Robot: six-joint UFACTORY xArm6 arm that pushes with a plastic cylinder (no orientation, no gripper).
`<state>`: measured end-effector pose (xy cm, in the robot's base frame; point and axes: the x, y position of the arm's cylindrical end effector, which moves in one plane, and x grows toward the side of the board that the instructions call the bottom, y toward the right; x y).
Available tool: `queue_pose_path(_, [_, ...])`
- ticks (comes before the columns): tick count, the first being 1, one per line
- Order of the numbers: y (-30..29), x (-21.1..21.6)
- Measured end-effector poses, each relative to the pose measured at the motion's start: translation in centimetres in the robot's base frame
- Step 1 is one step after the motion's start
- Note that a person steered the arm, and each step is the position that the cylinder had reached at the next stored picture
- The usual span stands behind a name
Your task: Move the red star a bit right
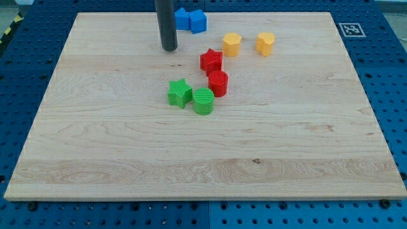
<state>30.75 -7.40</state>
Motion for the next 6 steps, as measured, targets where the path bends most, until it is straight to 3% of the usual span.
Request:
queue_pose_path(2, [0.4,1.5])
queue_pose_path(4, [7.8,4.3])
queue_pose_path(6, [8.8,4.1])
